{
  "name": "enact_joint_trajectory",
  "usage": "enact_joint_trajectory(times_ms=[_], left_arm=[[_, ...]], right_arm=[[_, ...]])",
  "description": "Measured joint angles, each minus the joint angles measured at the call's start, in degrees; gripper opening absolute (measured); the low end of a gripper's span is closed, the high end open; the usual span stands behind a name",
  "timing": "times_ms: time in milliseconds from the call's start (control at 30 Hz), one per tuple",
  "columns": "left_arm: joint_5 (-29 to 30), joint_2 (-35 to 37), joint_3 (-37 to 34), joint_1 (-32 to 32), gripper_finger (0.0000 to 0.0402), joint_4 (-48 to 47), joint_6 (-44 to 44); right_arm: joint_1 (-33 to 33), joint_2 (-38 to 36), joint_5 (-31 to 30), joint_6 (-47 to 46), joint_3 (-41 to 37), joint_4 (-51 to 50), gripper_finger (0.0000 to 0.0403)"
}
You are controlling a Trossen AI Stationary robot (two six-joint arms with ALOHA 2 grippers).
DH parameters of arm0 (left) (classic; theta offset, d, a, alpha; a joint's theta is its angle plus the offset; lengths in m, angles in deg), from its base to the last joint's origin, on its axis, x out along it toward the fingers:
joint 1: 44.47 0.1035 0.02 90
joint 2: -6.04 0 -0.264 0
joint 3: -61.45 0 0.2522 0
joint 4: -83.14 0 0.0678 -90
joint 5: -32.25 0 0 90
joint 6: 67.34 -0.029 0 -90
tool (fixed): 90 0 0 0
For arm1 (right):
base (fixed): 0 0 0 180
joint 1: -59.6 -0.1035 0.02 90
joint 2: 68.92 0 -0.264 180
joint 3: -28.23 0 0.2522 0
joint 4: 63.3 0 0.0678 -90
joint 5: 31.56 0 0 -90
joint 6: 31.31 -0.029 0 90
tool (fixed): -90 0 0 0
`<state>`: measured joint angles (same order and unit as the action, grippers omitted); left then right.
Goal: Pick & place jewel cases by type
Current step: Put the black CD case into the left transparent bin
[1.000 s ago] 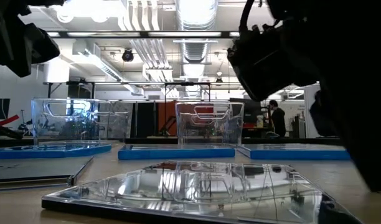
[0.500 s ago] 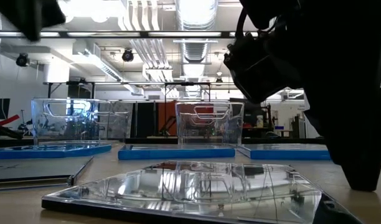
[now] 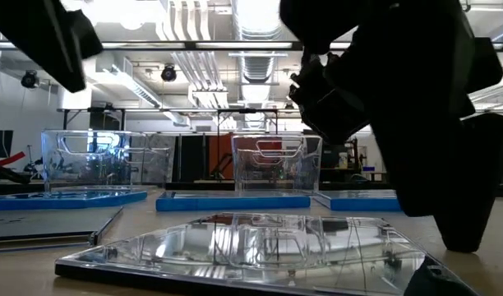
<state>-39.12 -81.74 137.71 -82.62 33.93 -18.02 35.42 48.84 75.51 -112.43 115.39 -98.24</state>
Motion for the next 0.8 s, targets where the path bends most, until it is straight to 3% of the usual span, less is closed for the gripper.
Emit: enact_joint_trajectory(times_ms=[233, 467, 633, 800], left_arm=[[-4.3, -5.9, -2.2, 0.0, 0.0094, 14.7, -0.9], [-9.9, -12.6, -2.2, -0.4, 0.0094, 27.6, 8.1], [-11.2, -17.2, 1.4, -1.7, 0.0094, 29.4, 12.3], [-12.3, -23.0, 8.2, -2.4, 0.0094, 29.7, 11.2]], right_arm=[[1.1, -0.9, -5.4, 1.1, 0.0, 0.1, 0.0203], [1.6, -2.8, -8.5, 12.0, 0.1, -6.1, 0.0203], [1.6, -3.3, -8.8, 19.0, 0.1, -8.6, 0.0203], [1.7, -3.3, -13.3, 24.0, 0.1, -8.5, 0.0203]])
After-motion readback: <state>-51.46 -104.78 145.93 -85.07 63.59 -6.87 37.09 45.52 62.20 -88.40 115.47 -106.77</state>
